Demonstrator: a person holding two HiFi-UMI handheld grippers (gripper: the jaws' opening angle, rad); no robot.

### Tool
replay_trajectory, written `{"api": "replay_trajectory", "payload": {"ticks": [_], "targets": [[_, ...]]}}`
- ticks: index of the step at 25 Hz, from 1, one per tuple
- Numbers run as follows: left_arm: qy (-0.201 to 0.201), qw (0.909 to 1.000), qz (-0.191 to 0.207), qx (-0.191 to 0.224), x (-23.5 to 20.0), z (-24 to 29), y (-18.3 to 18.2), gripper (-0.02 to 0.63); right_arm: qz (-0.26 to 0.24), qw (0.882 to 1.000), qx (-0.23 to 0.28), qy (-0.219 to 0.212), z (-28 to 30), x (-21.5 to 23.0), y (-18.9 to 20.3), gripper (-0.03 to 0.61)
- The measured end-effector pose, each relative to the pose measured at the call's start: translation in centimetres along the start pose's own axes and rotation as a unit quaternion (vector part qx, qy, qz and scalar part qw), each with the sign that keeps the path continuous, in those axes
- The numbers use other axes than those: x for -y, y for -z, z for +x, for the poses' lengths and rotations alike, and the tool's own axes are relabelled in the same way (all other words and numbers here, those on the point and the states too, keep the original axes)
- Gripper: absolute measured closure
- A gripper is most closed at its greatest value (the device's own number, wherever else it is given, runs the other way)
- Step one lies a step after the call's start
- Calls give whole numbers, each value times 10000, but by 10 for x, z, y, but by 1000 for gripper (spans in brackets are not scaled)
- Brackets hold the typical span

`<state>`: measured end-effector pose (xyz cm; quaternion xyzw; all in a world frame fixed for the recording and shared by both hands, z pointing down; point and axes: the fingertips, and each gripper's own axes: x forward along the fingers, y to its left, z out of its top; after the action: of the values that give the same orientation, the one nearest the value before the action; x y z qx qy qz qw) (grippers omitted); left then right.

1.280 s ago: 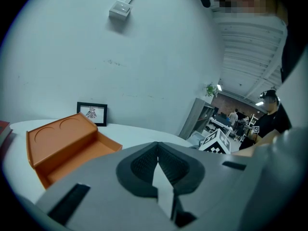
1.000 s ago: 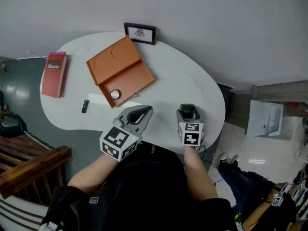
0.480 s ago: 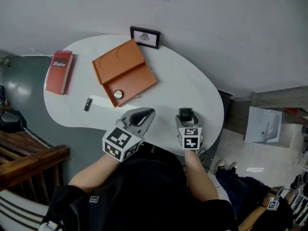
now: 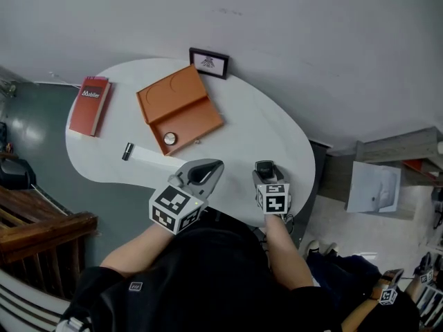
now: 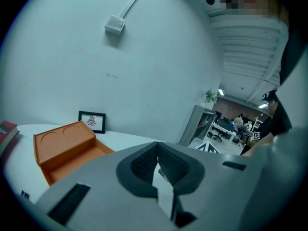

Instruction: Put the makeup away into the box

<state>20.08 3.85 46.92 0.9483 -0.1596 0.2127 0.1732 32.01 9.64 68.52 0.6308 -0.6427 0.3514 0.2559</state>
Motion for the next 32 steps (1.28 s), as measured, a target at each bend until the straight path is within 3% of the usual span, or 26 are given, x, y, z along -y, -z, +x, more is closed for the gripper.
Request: {"api": "replay_trajectory", "payload": {"ticks": [5,14,20,24,32], "targets": [[-90,9999,-43,40,3,-6,1,601,10,9999,79,-70,-12,2,-1,292],[-161,9998,-65,21,3,-11,4,601,-65,9996,23,282,6,-5,13,281],[-126,9999,-7,81,4,-12,2,601,-171,9998,-16,61,4,-6,10,282],[-116,9997,72,177,7,-16,-5,601,-153,9996,217,-38,-17,-3,-7,282],[-441,9975,141,540,8,-35,-20,601,-388,9973,595,-175,-50,1,-28,282]]}}
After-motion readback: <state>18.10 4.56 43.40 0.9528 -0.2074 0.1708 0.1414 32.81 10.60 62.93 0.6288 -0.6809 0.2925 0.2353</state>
